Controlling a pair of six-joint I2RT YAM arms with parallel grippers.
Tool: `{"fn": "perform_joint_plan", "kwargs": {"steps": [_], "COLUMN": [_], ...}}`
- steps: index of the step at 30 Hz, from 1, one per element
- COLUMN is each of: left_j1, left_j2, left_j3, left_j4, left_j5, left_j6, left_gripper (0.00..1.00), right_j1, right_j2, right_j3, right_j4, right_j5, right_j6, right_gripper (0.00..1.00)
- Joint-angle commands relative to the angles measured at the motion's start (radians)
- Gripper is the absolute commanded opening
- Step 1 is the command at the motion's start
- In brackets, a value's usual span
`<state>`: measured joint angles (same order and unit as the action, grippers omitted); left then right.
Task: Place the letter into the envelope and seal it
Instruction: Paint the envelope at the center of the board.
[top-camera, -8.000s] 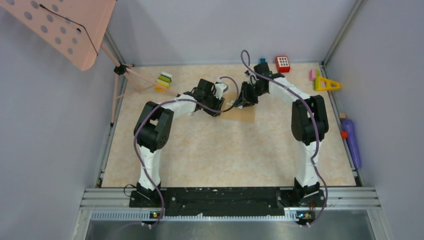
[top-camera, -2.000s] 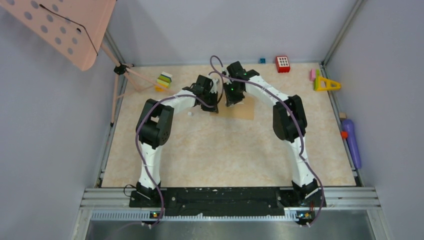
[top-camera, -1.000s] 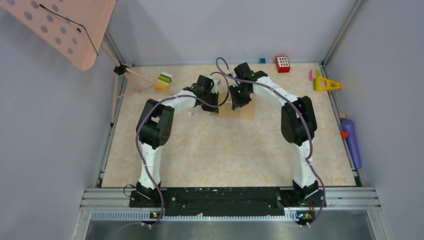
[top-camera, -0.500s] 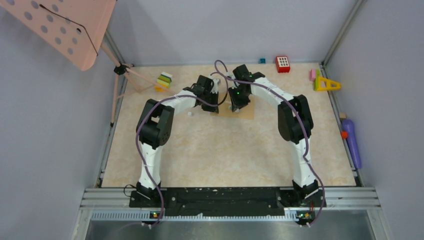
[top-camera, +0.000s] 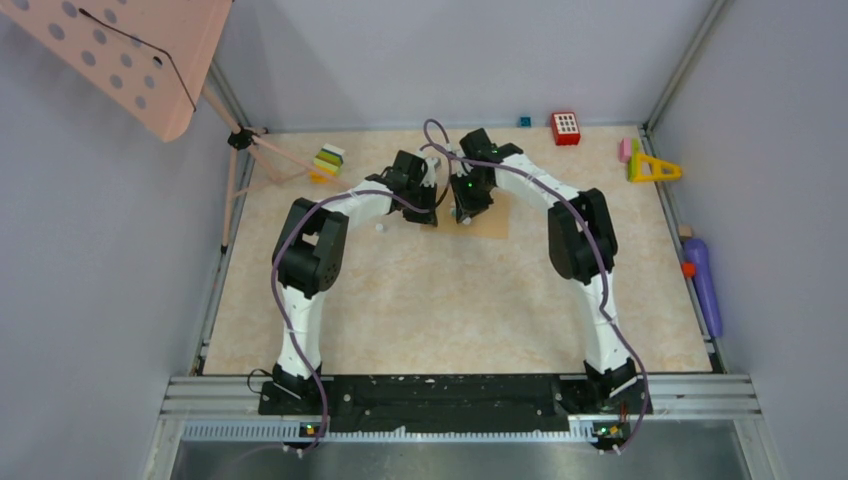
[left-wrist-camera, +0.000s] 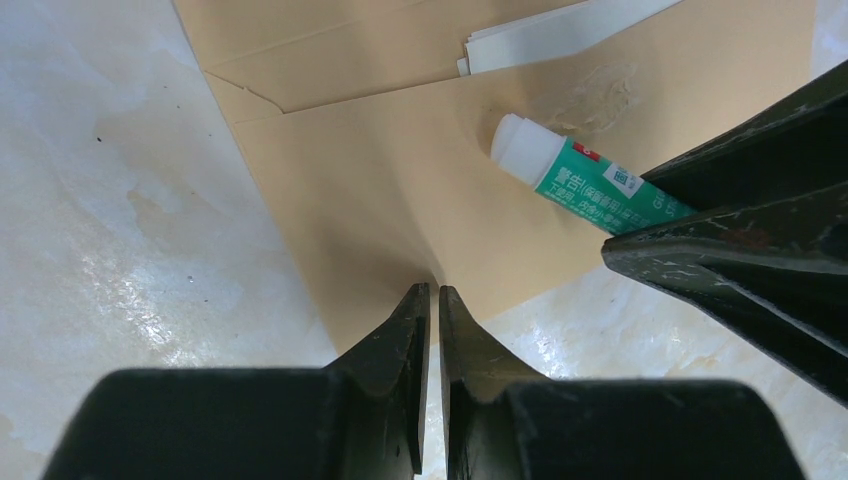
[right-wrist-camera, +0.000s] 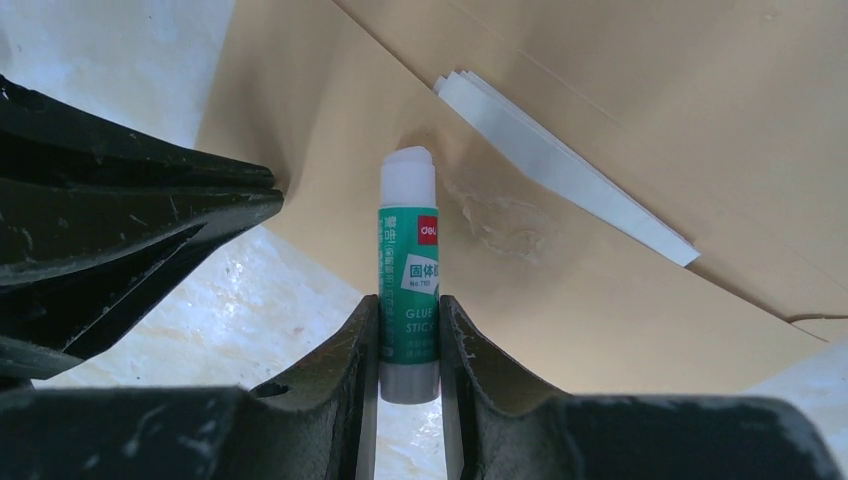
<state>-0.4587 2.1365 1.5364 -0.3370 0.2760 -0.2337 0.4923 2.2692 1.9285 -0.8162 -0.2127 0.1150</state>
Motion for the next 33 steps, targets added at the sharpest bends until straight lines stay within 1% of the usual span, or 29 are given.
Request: {"fn": "perform_joint_plan", "kwargs": {"steps": [1,5,13,18,26,33], "left_j1": [-0.01,-0.01,-0.011,-0.01,-0.01,-0.011], "left_j2": [0.025,0.026,0.028,0.024,0.02,0.019], "left_j3": [-0.02,-0.021,-0.016,-0.018,-0.018,-0.019], "left_j4": [0.004,0.004,0.004,0.004,0.004,0.005], "left_j5": [-0.001,-0.005,-0.005,-0.009,-0.008,-0.006], "left_j6": [0.037,0.038,0.037,0.038,0.037,0.037], "left_gripper": [0.14,0.14,0.13,0.13,0.13,0.13], "right_j1": [0.023,0.018,-0.034,-0.049,-0.07,-0.07], "right_j2": [0.029,0.009,-0.102,-0.133,-0.116,-0.064], "right_j3": [0.056,0.056,-0.006,-0.05,-0.089,-0.06], "right_j4": [0.017,-0.001,-0.061,-0.09,-0.102,-0.103], "right_j5": [-0.01,0.017,0.003,-0.005,-0.053,-0.101], "right_j6": [0.021,0.005,-0.048,-0.067,-0.068,-0.031], "right_gripper": [0.0,0.0,0.0,0.0,0.0,0.0]}}
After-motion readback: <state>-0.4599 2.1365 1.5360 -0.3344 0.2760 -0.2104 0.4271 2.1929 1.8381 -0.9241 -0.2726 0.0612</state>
